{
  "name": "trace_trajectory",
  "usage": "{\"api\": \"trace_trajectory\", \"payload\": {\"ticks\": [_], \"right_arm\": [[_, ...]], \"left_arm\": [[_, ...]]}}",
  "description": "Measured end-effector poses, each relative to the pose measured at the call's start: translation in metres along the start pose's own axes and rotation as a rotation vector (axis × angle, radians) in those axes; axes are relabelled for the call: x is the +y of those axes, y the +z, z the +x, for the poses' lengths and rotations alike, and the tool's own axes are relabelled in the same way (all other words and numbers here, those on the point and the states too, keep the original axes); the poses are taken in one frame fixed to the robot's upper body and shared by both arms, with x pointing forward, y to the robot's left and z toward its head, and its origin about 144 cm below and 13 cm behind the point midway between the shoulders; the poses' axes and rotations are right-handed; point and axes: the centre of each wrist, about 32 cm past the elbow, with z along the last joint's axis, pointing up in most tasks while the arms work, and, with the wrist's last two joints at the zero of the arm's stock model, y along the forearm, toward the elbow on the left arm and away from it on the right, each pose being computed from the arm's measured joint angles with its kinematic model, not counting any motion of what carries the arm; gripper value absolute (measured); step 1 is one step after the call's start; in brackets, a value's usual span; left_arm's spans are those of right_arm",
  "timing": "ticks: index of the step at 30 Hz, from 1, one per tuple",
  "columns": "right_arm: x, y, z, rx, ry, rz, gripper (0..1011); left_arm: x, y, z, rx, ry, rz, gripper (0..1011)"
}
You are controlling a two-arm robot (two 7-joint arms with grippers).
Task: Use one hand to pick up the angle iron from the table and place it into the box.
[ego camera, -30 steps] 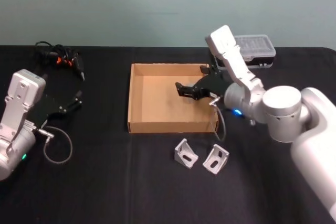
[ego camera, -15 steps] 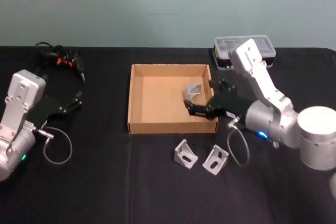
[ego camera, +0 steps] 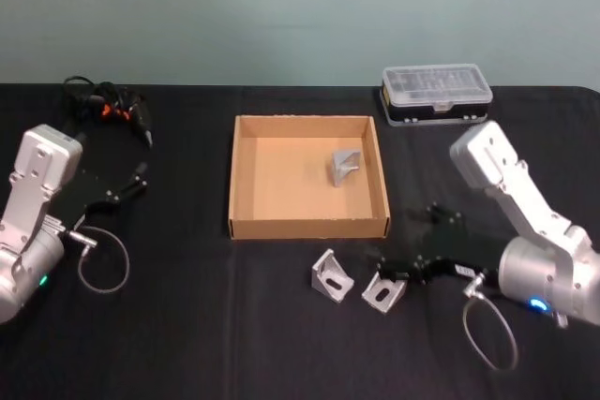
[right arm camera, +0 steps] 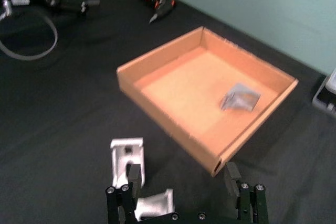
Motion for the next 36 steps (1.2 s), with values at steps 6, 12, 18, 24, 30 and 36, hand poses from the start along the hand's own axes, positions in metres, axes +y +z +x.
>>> {"api": "trace_trajectory", "payload": {"ticks": [6, 12, 18, 24, 30, 36], "right_arm": [[-0.011, -0.005, -0.008, 0.003, 0.026, -0.068, 1004], [-0.011, -0.008, -0.014, 0.004, 0.046, -0.120, 1004], [-0.006, -0.008, -0.015, 0.006, 0.043, -0.137, 1004], [-0.001, -0.008, -0.013, 0.012, 0.024, -0.133, 1004], [0.007, -0.009, -0.011, 0.029, 0.017, -0.133, 1004], [0.013, -0.010, -0.011, 0.041, 0.010, -0.128, 1004]], "left_arm": [[0.000, 0.000, 0.000, 0.000, 0.000, 0.000, 1011], [0.000, 0.000, 0.000, 0.000, 0.000, 0.000, 1011], [0.000, 0.000, 0.000, 0.000, 0.000, 0.000, 1011], [0.000, 0.000, 0.000, 0.000, 0.000, 0.000, 1011], [0.000, 0.000, 0.000, 0.000, 0.000, 0.000, 1012], [0.000, 0.000, 0.000, 0.000, 0.000, 0.000, 1011]]}}
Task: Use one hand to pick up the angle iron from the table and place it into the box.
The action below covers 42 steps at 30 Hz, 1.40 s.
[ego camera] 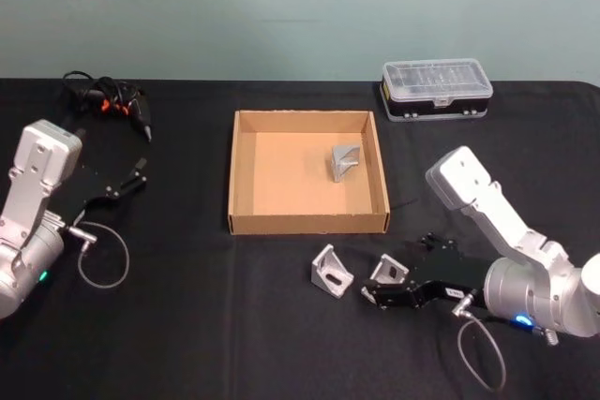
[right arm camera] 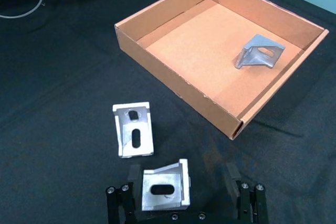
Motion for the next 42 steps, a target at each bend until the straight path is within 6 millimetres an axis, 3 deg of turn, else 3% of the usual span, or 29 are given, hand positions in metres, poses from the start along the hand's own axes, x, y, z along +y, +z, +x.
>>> {"api": "trace_trajectory", "payload": {"ticks": [9, 22, 31, 42], "right_arm": [[0.0106, 0.0002, -0.0036, -0.015, -0.029, -0.005, 1004], [0.0102, 0.0002, -0.0031, -0.015, -0.031, -0.004, 997], [0.0099, 0.0002, -0.0030, -0.013, -0.028, -0.003, 803], [0.0095, 0.0003, -0.0027, -0.012, -0.026, -0.002, 450]], "left_arm": [[0.0000, 0.0000, 0.0000, 0.000, 0.000, 0.000, 1011], [0.0000, 0.0000, 0.0000, 0.000, 0.000, 0.000, 1011], [0.0000, 0.0000, 0.0000, 0.000, 0.000, 0.000, 1011], [0.0000, 0.0000, 0.0000, 0.000, 0.000, 0.000, 1011]]}}
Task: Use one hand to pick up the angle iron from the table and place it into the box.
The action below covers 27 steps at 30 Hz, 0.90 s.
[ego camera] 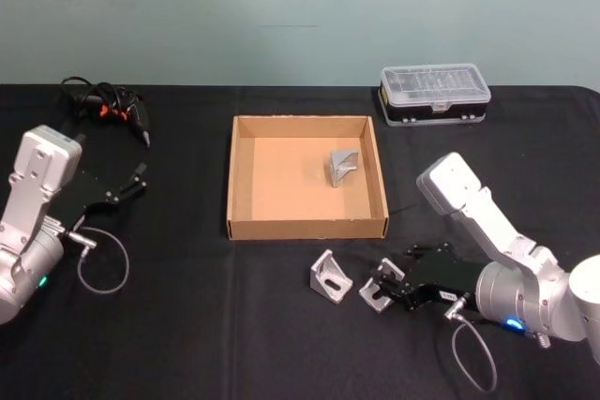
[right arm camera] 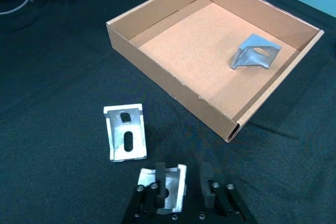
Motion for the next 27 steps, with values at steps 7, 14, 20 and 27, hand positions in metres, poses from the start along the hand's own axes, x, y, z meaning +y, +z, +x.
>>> {"api": "trace_trajectory", "payload": {"ticks": [7, 14, 20, 27], "right_arm": [[0.000, 0.000, 0.000, 0.001, 0.001, 0.000, 226], [-0.001, 0.000, -0.001, -0.001, 0.001, 0.007, 160], [-0.010, 0.006, -0.003, -0.015, 0.001, 0.047, 160], [-0.014, 0.021, 0.000, -0.027, -0.013, 0.105, 160]], "left_arm": [[0.000, 0.000, 0.000, 0.000, 0.000, 0.000, 1011], [0.000, 0.000, 0.000, 0.000, 0.000, 0.000, 1011], [0.000, 0.000, 0.000, 0.000, 0.000, 0.000, 1011], [0.000, 0.000, 0.000, 0.000, 0.000, 0.000, 1011]]}}
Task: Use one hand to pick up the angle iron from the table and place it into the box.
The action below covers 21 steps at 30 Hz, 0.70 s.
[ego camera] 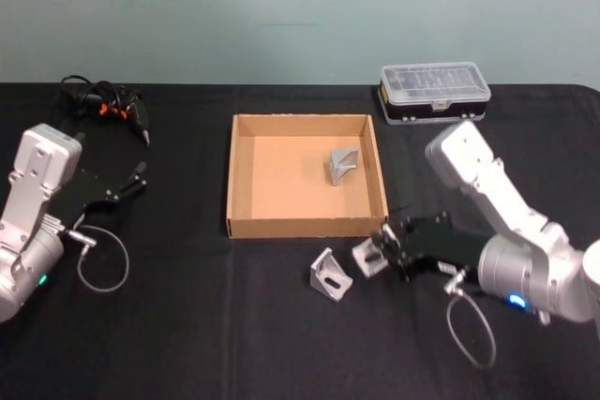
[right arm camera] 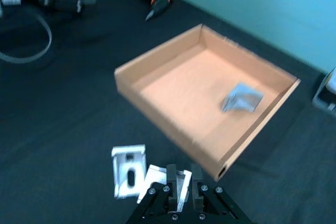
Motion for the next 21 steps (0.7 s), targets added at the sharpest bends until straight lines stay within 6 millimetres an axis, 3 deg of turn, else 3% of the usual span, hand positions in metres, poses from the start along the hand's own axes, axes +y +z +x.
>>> {"api": "trace_trajectory", "payload": {"ticks": [11, 21], "right_arm": [[0.024, 0.029, 0.017, -0.001, -0.036, 0.106, 159], [0.076, 0.046, 0.033, 0.027, -0.055, 0.136, 159]], "left_arm": [[0.000, 0.000, 0.000, 0.000, 0.000, 0.000, 1011], [0.000, 0.000, 0.000, 0.000, 0.000, 0.000, 1011]]}}
